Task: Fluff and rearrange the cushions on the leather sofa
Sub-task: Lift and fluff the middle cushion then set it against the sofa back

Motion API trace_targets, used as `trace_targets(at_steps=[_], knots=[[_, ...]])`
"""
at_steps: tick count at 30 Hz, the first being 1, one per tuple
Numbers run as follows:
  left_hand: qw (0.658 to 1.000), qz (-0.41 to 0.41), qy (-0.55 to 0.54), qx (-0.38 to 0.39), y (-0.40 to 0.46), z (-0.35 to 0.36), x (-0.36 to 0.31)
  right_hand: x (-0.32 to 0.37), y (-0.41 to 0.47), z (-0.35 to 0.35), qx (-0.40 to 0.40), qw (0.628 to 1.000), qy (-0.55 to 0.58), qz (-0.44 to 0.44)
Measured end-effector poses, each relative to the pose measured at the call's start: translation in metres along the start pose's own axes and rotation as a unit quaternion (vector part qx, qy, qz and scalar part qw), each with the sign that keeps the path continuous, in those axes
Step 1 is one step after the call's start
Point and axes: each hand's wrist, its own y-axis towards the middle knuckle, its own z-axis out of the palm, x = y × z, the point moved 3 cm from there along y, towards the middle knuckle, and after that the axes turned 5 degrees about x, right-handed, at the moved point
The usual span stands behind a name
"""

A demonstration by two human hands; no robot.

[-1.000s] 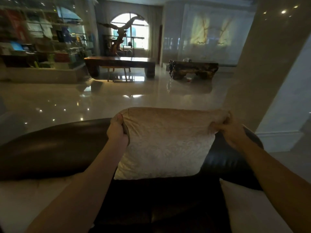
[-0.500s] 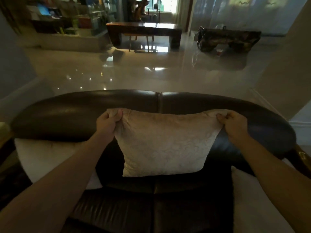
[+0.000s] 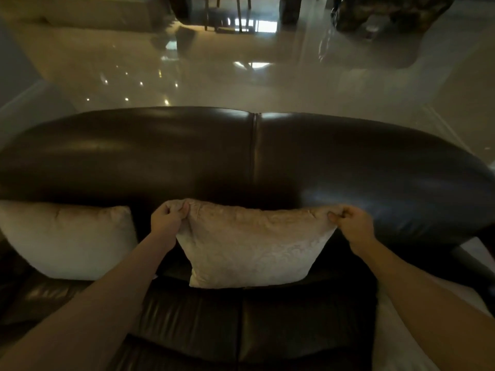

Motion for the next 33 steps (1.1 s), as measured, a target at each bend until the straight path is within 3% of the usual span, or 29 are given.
trace_targets(at_steps=[11,21,28,33], knots=[[0.997,-0.068,0.027,-0.003,0.041,0.006,0.075,-0.069,0.004,0.039,0.067,0.995,-0.015,0.071],[0.992,-0.108,0.051,0.041,0.064,0.003,0.09,-0.075,0.011,0.054,0.077,0.992,-0.051,0.084],[0.994,-0.076,0.072,0.044,0.027,0.005,0.065,-0.061,-0.013,0.053,0.05,0.985,0.068,0.15],[0.981,0.032,0.173,0.087,-0.002,0.015,0.047,-0.032,-0.047,0.043,0.034,0.996,-0.014,0.087]])
